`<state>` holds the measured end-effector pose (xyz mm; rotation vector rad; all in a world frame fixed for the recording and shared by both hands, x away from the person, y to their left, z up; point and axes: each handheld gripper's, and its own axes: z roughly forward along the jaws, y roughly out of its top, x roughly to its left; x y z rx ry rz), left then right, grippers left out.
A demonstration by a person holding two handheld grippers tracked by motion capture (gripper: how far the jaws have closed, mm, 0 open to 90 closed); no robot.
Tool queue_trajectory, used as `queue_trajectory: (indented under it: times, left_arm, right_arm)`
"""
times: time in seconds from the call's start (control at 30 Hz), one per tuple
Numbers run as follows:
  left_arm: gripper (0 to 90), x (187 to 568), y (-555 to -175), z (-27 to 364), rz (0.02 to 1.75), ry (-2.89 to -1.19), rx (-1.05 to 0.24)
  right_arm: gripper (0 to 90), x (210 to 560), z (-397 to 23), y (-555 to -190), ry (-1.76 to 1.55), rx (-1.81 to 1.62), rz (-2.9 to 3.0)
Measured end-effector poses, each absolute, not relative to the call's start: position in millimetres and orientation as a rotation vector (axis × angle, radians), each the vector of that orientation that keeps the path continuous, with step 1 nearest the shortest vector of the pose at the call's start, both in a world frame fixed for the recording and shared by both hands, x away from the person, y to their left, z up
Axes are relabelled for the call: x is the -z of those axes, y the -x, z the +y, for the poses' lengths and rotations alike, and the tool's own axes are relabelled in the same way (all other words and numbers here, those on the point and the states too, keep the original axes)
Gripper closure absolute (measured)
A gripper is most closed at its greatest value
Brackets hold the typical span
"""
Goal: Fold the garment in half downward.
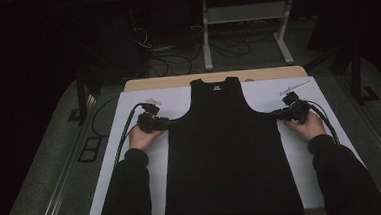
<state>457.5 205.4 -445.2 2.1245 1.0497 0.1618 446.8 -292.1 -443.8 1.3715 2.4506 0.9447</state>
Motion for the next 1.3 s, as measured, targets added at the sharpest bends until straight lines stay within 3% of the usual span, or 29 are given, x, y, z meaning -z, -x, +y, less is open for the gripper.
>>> queue_trajectory:
  times: [0.03,0.5,1.3]
  left_arm:
    - [59.5,445.7,-456.6,205.2,1.052,-2.121,-0.173]
    - [85.4,445.5,-450.4,196.0,1.078,-2.136,-0.317]
    - [87.0,421.4,-426.0,205.0,1.014,-2.047,-0.314]
  right_arm:
    - [79.7,443.8,-290.3,-446.3,-1.359,-0.939,2.456]
    - [82.8,445.0,-297.0,-443.7,-1.405,-1.024,2.43]
    - [83.7,434.2,-307.4,-425.4,-1.491,-1.192,2.402]
